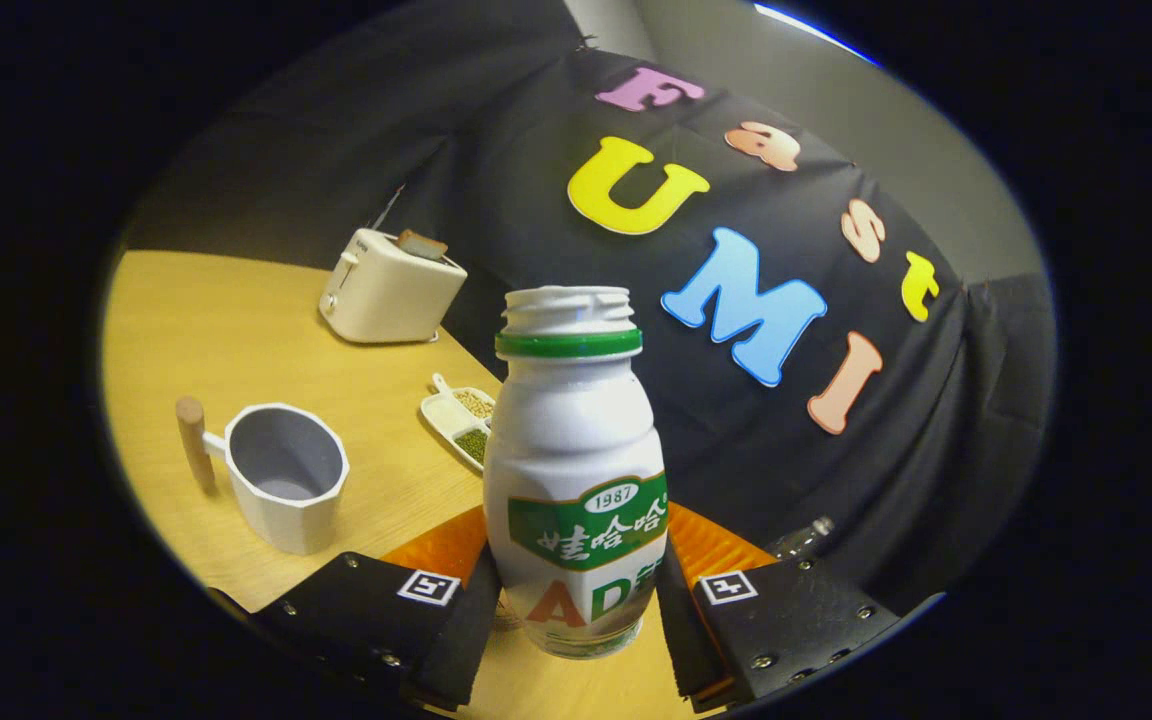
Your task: Take the bottle from table, then pour the juice into the cup, finally place the bottle on the coaster
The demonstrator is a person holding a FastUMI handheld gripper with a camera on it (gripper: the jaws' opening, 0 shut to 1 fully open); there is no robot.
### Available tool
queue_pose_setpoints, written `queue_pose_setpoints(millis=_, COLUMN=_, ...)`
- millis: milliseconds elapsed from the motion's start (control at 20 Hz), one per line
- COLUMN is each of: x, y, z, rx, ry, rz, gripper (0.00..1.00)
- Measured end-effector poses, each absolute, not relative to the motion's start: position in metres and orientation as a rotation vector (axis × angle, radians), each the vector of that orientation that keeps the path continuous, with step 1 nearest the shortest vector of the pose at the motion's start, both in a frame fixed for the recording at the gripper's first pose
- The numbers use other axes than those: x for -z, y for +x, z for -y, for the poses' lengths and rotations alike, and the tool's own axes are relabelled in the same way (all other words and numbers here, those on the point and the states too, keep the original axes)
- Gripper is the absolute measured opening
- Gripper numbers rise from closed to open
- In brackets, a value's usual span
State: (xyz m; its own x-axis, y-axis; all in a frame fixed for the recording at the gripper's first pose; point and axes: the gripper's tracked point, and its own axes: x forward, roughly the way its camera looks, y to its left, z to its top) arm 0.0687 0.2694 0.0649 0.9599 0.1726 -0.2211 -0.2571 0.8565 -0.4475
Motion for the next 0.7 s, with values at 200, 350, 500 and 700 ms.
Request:
queue_pose_setpoints(millis=200, x=-0.065, y=0.069, z=-0.268, rx=-0.264, ry=-0.255, rz=-0.163, gripper=0.72)
queue_pose_setpoints(millis=350, x=-0.066, y=0.071, z=-0.267, rx=-0.277, ry=-0.127, rz=-0.155, gripper=0.72)
queue_pose_setpoints(millis=500, x=-0.065, y=0.075, z=-0.260, rx=-0.272, ry=-0.070, rz=-0.153, gripper=0.72)
queue_pose_setpoints(millis=700, x=-0.064, y=0.074, z=-0.260, rx=-0.280, ry=-0.043, rz=-0.151, gripper=0.72)
